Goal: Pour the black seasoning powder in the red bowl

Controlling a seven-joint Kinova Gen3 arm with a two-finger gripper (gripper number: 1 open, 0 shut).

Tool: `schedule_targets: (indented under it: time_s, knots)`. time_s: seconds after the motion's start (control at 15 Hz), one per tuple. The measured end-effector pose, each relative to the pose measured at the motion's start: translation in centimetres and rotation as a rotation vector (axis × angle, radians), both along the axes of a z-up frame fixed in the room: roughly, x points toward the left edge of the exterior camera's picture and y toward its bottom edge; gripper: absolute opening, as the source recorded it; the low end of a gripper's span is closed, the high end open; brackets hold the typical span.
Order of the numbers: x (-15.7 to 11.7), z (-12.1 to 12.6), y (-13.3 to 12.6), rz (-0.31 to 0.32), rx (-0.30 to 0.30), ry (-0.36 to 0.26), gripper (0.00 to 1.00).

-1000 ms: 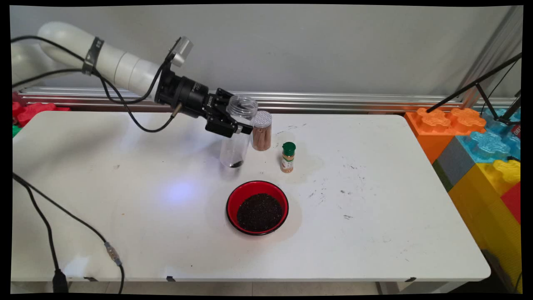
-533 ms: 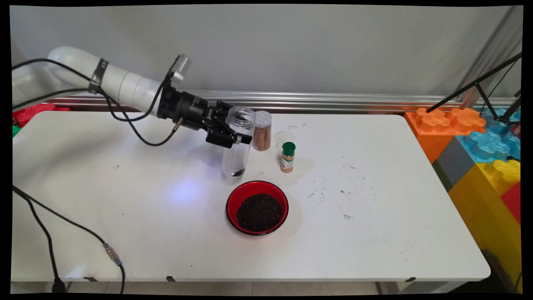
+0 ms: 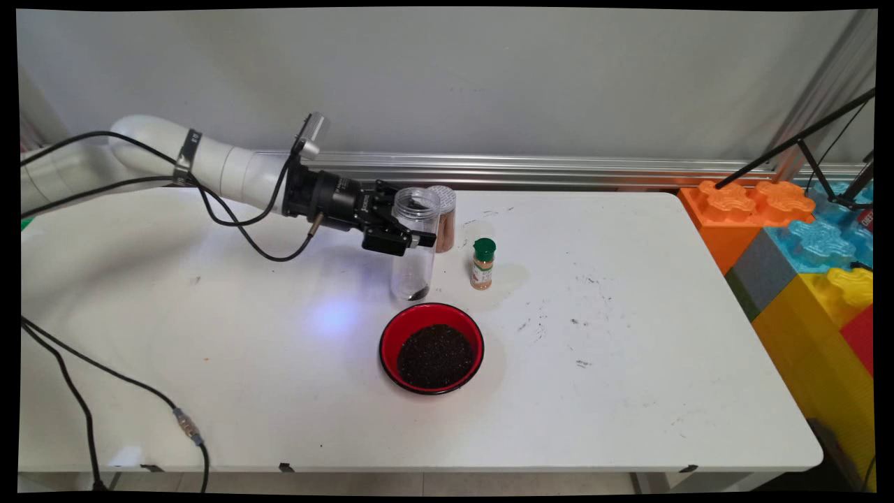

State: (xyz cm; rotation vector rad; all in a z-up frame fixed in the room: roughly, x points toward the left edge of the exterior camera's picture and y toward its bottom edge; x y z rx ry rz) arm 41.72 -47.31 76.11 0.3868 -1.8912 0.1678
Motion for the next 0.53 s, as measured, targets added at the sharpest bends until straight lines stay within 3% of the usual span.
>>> schedule_targets:
  time_s: [0.53]
  knots:
    - [-0.9, -1.4, -0.5, 0.003, -0.047, 0.036, 0.00]
